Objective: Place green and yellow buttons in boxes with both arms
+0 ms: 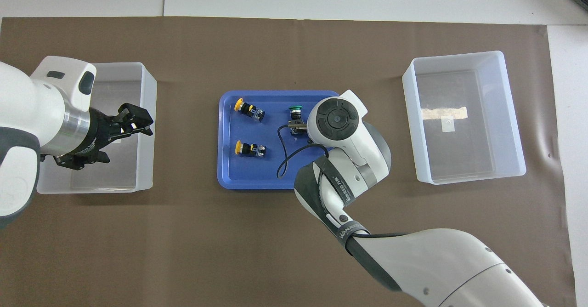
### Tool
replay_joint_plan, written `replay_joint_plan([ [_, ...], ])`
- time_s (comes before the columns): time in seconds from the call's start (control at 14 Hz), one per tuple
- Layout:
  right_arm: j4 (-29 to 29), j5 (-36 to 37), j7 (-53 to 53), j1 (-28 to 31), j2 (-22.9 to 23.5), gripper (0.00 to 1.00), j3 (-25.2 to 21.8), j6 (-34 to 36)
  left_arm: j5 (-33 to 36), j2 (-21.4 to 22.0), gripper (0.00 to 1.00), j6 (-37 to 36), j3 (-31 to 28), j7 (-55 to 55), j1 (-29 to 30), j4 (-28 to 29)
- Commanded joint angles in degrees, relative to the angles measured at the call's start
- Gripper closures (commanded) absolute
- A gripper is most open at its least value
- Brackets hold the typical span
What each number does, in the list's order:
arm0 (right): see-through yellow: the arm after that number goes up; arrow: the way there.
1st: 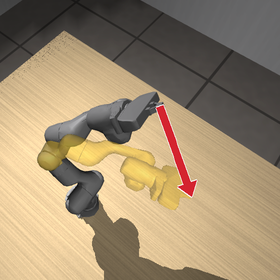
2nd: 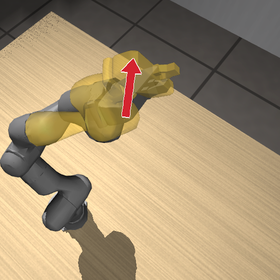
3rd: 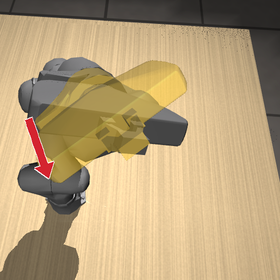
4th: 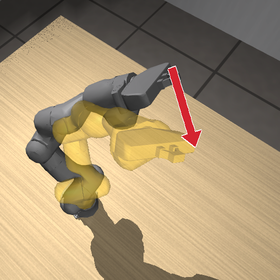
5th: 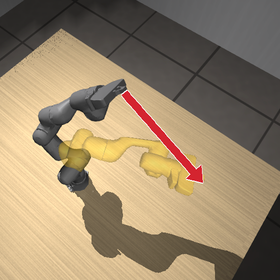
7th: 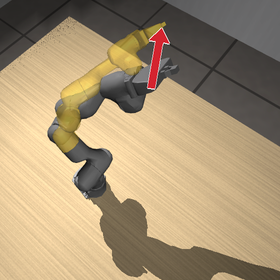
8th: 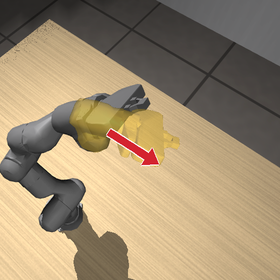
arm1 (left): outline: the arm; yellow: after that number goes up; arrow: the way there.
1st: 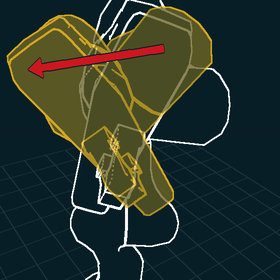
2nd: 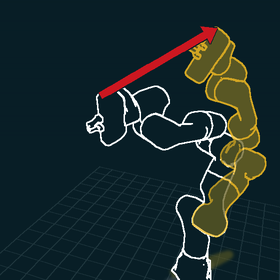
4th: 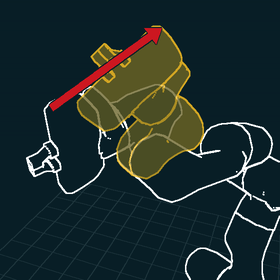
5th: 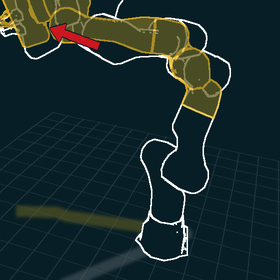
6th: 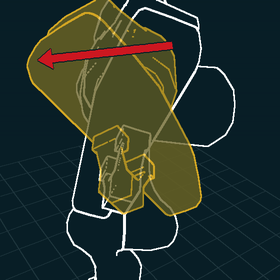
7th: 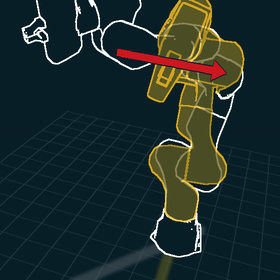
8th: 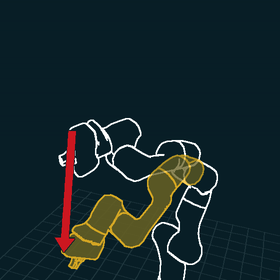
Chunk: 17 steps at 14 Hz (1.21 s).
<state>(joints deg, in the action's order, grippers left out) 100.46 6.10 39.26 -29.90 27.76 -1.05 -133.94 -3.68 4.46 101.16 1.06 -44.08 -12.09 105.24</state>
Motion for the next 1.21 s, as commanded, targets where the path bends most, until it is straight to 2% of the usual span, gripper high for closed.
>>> replay_joint_plan([
  [0.0,1.32,1.29,1.08,0.02,-0.17,0.67,0.17,-2.29,-0.72,0.11,0.0,2.03,-0.7,-7.66,-1.18,1.02],
  [0.14,0.88,1.29,0.99,0.02,-0.17,1.0,0.17,-2.21,-0.72,0.02,0.0,1.15,-0.7,-14.94,-2.23,0.5],
  [0.29,0.09,1.2,0.81,0.19,-1.13,1.0,0.08,-1.24,-0.81,-0.24,0.0,-0.25,-0.62,-19.62,-3.81,0.41],
  [0.5,0.0,0.76,-0.06,3.43,-6.48,1.0,-0.1,2.61,-0.81,-0.33,0.0,0.0,-0.62,-25.68,-5.05,0.58],
  [0.64,0.09,0.5,-2.68,5.89,-10.08,1.0,-0.01,6.04,-0.72,-3.73,0.0,1.49,-0.7,-28.67,-6.01,0.32],
  [0.79,0.17,0.41,-6.81,9.4,-12.72,1.0,-0.1,9.12,-0.81,-6.55,0.0,7.54,-0.53,-35.6,-7.59,0.32],
  [0.93,0.17,0.41,-13.04,14.14,-13.35,1.0,-0.01,9.75,-0.81,-9.81,0.0,13.94,-0.53,-40.88,-10.4,0.93],
  [1.14,1.04,-0.29,-24.2,21.43,-13.26,1.0,-0.01,8.79,-0.89,-10.43,0.0,22.22,-0.53,-42.31,-10.24,4.53],
])
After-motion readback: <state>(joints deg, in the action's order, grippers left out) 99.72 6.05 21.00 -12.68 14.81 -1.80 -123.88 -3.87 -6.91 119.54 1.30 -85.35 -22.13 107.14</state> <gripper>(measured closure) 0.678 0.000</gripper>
